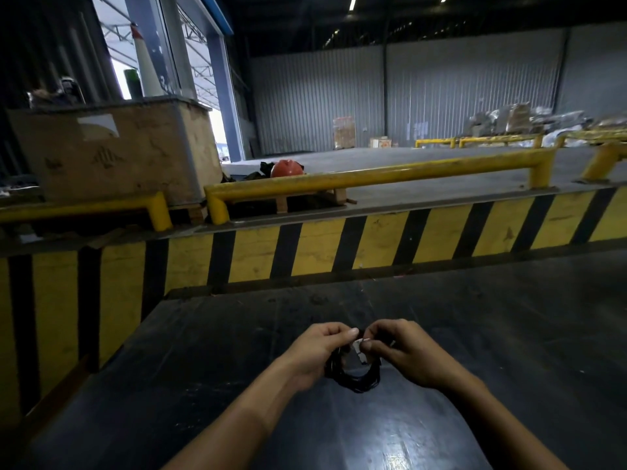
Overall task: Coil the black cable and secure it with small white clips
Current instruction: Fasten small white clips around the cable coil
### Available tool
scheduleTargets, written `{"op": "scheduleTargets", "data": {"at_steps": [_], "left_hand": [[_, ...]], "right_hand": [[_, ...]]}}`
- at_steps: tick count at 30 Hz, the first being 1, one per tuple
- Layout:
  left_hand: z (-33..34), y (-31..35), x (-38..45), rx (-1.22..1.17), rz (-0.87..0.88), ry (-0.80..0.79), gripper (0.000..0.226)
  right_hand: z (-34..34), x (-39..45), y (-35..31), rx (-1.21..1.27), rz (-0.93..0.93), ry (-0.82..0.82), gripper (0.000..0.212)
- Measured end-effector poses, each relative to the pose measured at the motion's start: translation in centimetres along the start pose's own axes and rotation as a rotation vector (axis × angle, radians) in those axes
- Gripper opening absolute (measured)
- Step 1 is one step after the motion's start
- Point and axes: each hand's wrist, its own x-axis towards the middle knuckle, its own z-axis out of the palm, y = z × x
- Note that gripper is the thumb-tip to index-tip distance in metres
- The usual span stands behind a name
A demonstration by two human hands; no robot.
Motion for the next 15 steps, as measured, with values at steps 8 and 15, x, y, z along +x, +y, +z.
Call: {"op": "scheduleTargets", "data": {"at_steps": [8,15], "left_hand": [[-0.1,2.0,-0.1,-0.036,-0.014,0.049,0.019],[-0.5,3.5,0.2,0.122,-0.03,0.097,0.032]], "right_hand": [[-0.8,-0.9,-2.0,0.59,-0.068,0.104,0.014],[-2.7,0.5,-0.5,0.388,0.112,0.325,0.032]]}}
